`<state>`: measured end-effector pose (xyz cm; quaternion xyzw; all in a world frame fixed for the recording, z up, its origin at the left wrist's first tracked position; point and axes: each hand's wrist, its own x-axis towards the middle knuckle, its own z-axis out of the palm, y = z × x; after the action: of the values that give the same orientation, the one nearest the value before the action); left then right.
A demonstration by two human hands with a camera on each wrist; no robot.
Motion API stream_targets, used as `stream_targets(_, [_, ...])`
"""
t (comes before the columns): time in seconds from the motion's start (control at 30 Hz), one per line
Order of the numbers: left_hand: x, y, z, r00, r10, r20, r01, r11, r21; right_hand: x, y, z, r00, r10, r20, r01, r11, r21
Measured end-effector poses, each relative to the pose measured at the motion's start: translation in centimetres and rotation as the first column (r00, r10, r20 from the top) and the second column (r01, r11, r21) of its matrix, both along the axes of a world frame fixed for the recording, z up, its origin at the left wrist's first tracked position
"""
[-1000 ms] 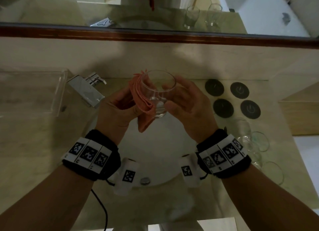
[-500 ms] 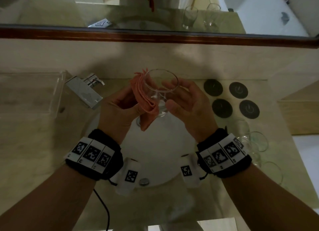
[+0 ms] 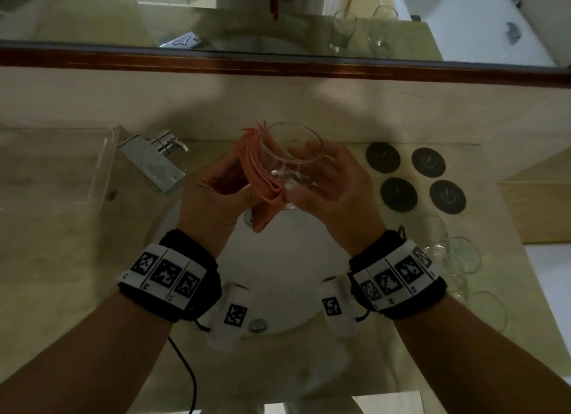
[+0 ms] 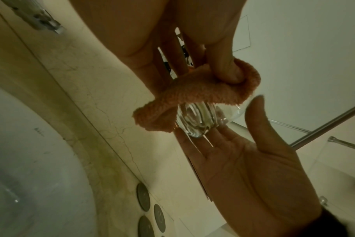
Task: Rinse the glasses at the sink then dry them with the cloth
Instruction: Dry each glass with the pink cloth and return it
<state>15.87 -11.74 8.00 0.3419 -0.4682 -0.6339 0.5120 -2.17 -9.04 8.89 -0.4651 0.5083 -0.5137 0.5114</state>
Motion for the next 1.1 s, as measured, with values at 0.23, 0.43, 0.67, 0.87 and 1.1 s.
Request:
stream_targets(0.23, [0.4, 0.1, -0.2, 1.0, -0.011, -0.004, 0.011, 1.0, 0.02, -0.1, -0.2, 0.0, 0.998, 0.041, -0.05, -0.041, 0.999, 0.001])
stream_targets(0.43, [0.4, 0.0, -0.1, 1.0, 0.007, -0.013, -0.007, 1.0, 0.002, -0.1, 0.1, -0.3, 0.999, 0.02, 0.032, -0.019, 1.0, -0.012])
stream_targets(0.67, [0.0, 0.3, -0.1, 1.0, -0.011, -0.007, 0.012, 0.995, 0.101, 0.7, 0.2, -0.4, 0.996, -0.024, -0.091, 0.022, 1.0, -0.02])
stream_targets(0.87, [0.4, 0.1, -0.1, 0.994, 0.102, 0.047, -0.108, 0.982, 0.156, -0.6, 0.0, -0.7, 0.868, -0.139, -0.477, 0.057, 0.982, -0.182])
stream_targets(1.1, [0.2, 0.4, -0.1, 0.975, -0.041, 0.22, 0.021, 0.996, 0.089, -0.5, -0.2, -1.5, 0.634, -0.25, -0.732, -0.137, 0.895, -0.424])
